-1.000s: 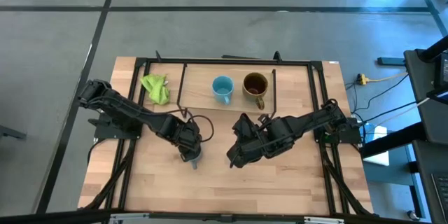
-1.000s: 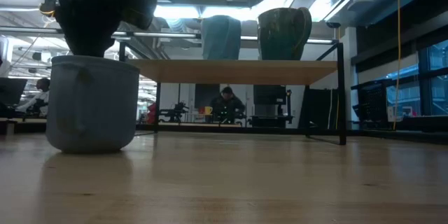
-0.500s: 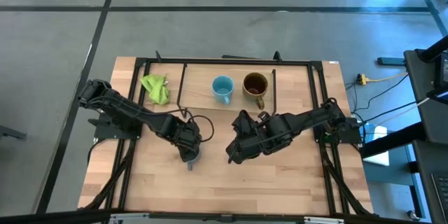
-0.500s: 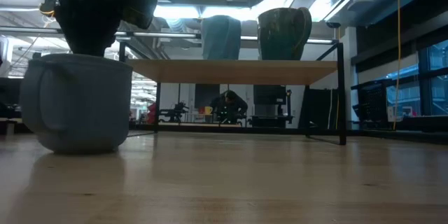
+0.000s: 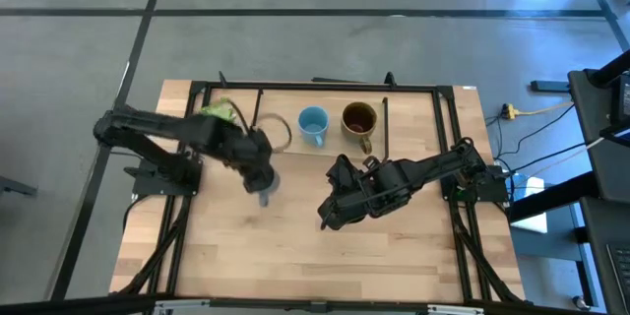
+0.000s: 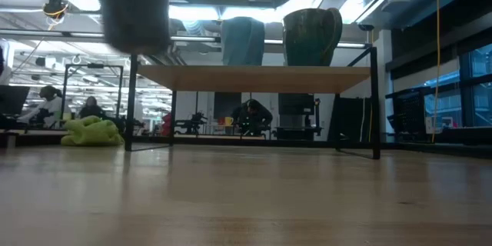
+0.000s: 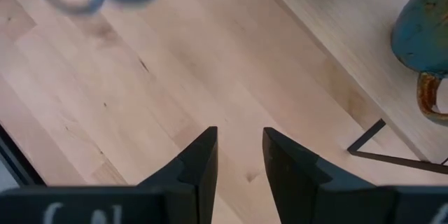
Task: Stack small to large cups/mugs on shelf
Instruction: Put the gray mug on the shelf
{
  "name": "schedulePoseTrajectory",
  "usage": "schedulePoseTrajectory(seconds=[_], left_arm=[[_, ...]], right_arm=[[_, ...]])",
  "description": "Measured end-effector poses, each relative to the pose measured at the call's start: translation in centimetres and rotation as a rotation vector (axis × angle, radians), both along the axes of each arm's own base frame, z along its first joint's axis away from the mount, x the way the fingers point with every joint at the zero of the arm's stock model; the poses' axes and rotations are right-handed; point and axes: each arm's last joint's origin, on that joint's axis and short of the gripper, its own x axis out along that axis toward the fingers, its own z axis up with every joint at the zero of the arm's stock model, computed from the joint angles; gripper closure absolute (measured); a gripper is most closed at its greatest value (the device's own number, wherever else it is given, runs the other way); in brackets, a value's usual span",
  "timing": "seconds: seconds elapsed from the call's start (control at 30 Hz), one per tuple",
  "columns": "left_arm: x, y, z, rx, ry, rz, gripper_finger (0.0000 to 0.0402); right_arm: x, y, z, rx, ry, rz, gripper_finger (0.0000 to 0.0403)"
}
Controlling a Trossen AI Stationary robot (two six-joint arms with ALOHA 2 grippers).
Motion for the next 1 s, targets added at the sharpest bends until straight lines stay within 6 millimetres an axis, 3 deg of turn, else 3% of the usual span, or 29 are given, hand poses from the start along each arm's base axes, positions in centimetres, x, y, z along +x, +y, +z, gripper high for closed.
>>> schedulePoseTrajectory(seconds=[0.13, 0.23, 0.53, 0.77, 0.87, 1.0], left_arm=[[-0.8, 2.9, 4.0, 0.08, -0.041, 0.01, 0.04], [-0.6, 5.6, 5.5, 0.102, -0.07, 0.024, 0.04], [1.4, 12.3, 5.2, 0.109, 0.053, -0.015, 0.04], [1.9, 16.1, 5.3, 0.016, 0.009, 0.056, 0.04], [1.9, 17.0, 4.9, -0.041, 0.0, 0.113, 0.04], [2.0, 16.8, 4.8, -0.072, 0.0, 0.112, 0.04]], right_arm=[[0.0, -0.1, 0.0, -0.021, -0.009, -0.007, 0.0287], [0.0, -0.1, 0.0, -0.023, -0.009, -0.007, 0.0287], [0.0, -0.1, 0.0, -0.012, -0.017, -0.03, 0.0287], [0.0, -0.1, 0.0, 0.01, -0.028, -0.068, 0.0287], [0.0, -0.1, 0.0, 0.012, -0.029, -0.072, 0.0287], [0.0, -0.1, 0.0, 0.008, -0.031, -0.072, 0.0287]])
